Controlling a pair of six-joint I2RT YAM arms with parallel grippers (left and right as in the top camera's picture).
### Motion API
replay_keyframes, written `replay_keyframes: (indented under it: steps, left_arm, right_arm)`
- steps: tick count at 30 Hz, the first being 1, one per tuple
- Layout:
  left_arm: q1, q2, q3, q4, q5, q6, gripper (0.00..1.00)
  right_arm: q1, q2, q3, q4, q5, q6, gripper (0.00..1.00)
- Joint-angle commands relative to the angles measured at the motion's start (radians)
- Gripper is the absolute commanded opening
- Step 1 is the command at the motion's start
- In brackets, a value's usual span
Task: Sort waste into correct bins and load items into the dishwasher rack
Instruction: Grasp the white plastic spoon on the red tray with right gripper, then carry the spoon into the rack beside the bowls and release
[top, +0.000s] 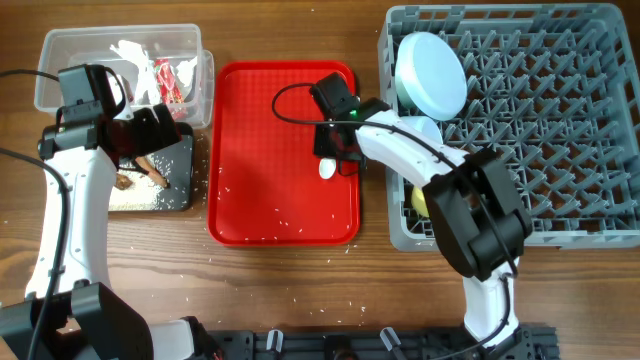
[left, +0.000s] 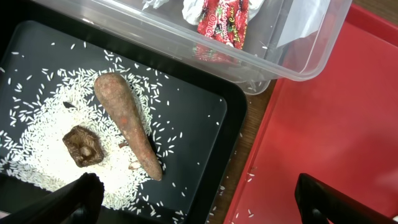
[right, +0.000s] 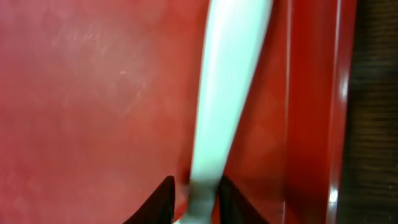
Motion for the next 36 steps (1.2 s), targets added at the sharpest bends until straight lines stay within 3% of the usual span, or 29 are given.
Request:
replay_keyframes:
  steps: [1,2,6,8,12,16,18,23,25,28,32,35,36]
  left_arm:
    - [0.003,-0.017,0.014,0.002,0.005,0.013,1.00]
    - [0.003,-0.017,0.014,0.002,0.005,0.013,1.00]
    - [0.003,-0.017,0.014,0.002,0.005,0.013,1.00]
    - [0.003,-0.017,0.014,0.002,0.005,0.013,1.00]
    - [0.003,-0.017,0.014,0.002,0.005,0.013,1.00]
    - [0.003,-0.017,0.014,0.002,0.005,0.013,1.00]
    - [0.003,-0.017,0.014,0.002,0.005,0.013,1.00]
    - [0.003,-0.017,0.014,0.002,0.005,0.013,1.00]
    - [0.003,-0.017,0.014,0.002,0.005,0.013,1.00]
    - [0.004,-0.017,0.014,0.002,0.005,0.013,1.00]
    - [0.003,-0.017,0.014,0.002,0.005,0.013,1.00]
    - [0.003,-0.017,0.014,0.002,0.005,0.013,1.00]
    - [0.003,-0.017,0.014,0.002,0.005,0.013,1.00]
  right_arm:
    - [-0.002,0.037,-0.005,0.002,0.018,0.026,0.09]
    - [-0.002,0.037,-0.005,0.002,0.018,0.026,0.04]
    - [-0.002,0.037,-0.005,-0.001,-0.010,0.010,0.04]
    - [-0.002,0.016,0.029,-0.019,-0.066,-0.087,0.04]
    - [-0.006,-0.193,0.120,-0.085,-0.037,-0.214,0.04]
    - [-0.010,-0.411,0.122,-0.119,0.086,-0.206,0.04]
    - [-0.048,-0.488,0.122,-0.220,0.200,-0.103,0.04]
    - [-0.266,-0.570,0.117,-0.501,0.370,-0.059,0.04]
    - [-0.380,-0.569,0.068,-0.531,0.357,-0.284,0.04]
    - [-0.446,-0.569,-0.040,-0.443,0.258,-0.543,0.04]
    - [-0.454,-0.569,-0.234,-0.333,0.226,-0.591,0.05]
    - [-0.458,-0.576,-0.248,-0.319,0.227,-0.576,0.33]
    - [-0.458,-0.582,-0.237,-0.322,0.226,-0.577,0.48]
